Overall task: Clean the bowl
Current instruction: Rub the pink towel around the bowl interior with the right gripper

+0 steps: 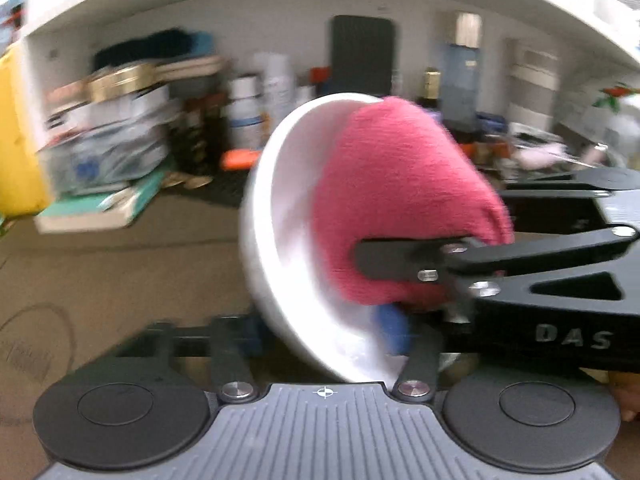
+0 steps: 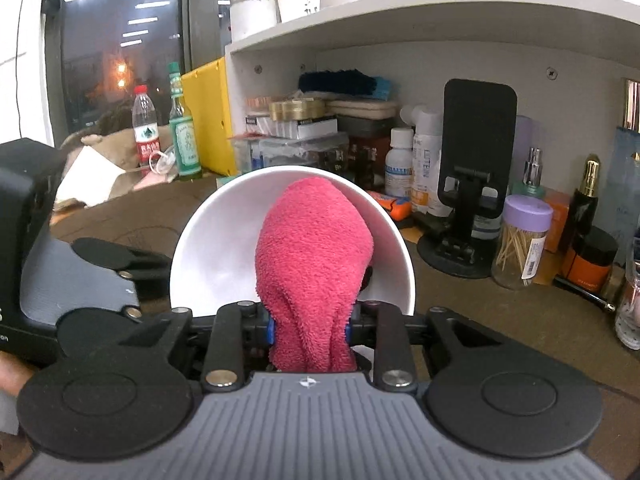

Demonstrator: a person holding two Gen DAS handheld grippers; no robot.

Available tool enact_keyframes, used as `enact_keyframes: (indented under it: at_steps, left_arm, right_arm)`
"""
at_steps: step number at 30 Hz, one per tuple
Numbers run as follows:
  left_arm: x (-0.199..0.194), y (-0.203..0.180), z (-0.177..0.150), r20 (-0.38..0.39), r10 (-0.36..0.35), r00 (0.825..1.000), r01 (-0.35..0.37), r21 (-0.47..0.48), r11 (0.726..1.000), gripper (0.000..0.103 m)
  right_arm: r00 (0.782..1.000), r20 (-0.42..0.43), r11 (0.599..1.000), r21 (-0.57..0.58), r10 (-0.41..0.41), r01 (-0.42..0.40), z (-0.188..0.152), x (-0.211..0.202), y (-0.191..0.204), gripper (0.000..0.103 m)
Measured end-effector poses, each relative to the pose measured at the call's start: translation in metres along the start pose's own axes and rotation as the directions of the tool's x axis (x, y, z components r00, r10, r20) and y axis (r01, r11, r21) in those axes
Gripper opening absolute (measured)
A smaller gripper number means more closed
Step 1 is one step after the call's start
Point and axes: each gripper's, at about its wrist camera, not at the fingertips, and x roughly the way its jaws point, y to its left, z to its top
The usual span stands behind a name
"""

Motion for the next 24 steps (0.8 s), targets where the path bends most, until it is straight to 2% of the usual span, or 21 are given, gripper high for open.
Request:
enact_keyframes:
  at_steps: [2, 4, 6, 8, 9, 11, 14, 15, 17, 18, 21, 22, 24]
  left_arm:
    - [0.0, 0.003, 0.005, 0.001, 0.004, 1.0, -0.004, 0.025, 1.0, 0.035]
    - [0.002, 0.013, 0.009, 0.002, 0.014, 1.0, -0.014, 0.001, 1.0, 0.027]
    - [0.001, 0.026, 0.018, 0.001, 0.043, 0.999, -0.043, -0.028, 0.999, 0.018]
    - [0.0, 0.031, 0.025, -0.008, 0.047, 0.999, -0.047, -0.005, 0.999, 0.017]
    - [-0.001, 0.028, 0.027, -0.016, 0.057, 0.998, -0.057, 0.044, 0.997, 0.017]
    - [-0.002, 0.016, 0.028, -0.033, 0.084, 0.996, -0.077, 0.179, 0.981, 0.017]
    - [-0.004, 0.009, 0.025, -0.061, 0.098, 0.993, -0.078, 0.265, 0.961, 0.02]
    - [-0.005, 0.008, 0.023, -0.065, 0.1, 0.993, -0.078, 0.278, 0.957, 0.022]
    - [-0.009, 0.007, 0.016, -0.068, 0.098, 0.993, -0.075, 0.288, 0.955, 0.024]
    - [-0.01, 0.006, 0.014, -0.068, 0.097, 0.993, -0.073, 0.289, 0.955, 0.026]
    - [-0.012, 0.01, 0.007, -0.062, 0.085, 0.994, -0.066, 0.26, 0.963, 0.027]
    - [-0.013, 0.012, 0.006, -0.059, 0.077, 0.995, -0.06, 0.247, 0.967, 0.028]
    - [-0.016, 0.013, 0.007, -0.047, 0.055, 0.997, -0.043, 0.227, 0.973, 0.03]
  right_arm:
    - [1.0, 0.015, 1.0, 0.018, -0.001, 0.001, 0.0, -0.004, -0.002, 0.026]
    - [1.0, 0.005, 0.998, 0.07, -0.01, 0.01, -0.001, -0.006, -0.011, 0.026]
    - [1.0, -0.016, 0.998, 0.069, -0.003, 0.004, -0.009, -0.008, -0.013, 0.026]
    - [0.999, -0.031, 0.998, 0.052, 0.037, -0.035, -0.013, -0.012, -0.004, 0.026]
    - [0.999, -0.029, 0.999, 0.033, 0.037, -0.036, -0.014, -0.015, 0.002, 0.026]
    - [0.999, -0.013, 0.999, -0.032, 0.041, -0.042, -0.011, -0.024, 0.017, 0.025]
    - [0.999, 0.035, 0.983, -0.18, -0.033, 0.038, 0.002, -0.035, 0.032, 0.025]
    - [0.999, 0.038, 0.98, -0.192, -0.039, 0.046, 0.003, -0.036, 0.033, 0.025]
    - [0.994, 0.046, 0.947, -0.304, -0.099, 0.109, 0.015, -0.034, 0.038, 0.026]
    - [0.992, 0.031, 0.912, -0.391, -0.126, 0.128, 0.017, -0.026, 0.042, 0.026]
    - [0.983, -0.044, 0.849, -0.512, -0.179, 0.132, 0.011, -0.003, 0.046, 0.026]
    - [0.978, -0.069, 0.839, -0.528, -0.195, 0.13, 0.006, 0.006, 0.043, 0.026]
    - [0.98, -0.089, 0.867, -0.485, -0.181, 0.116, 0.004, 0.01, 0.037, 0.027]
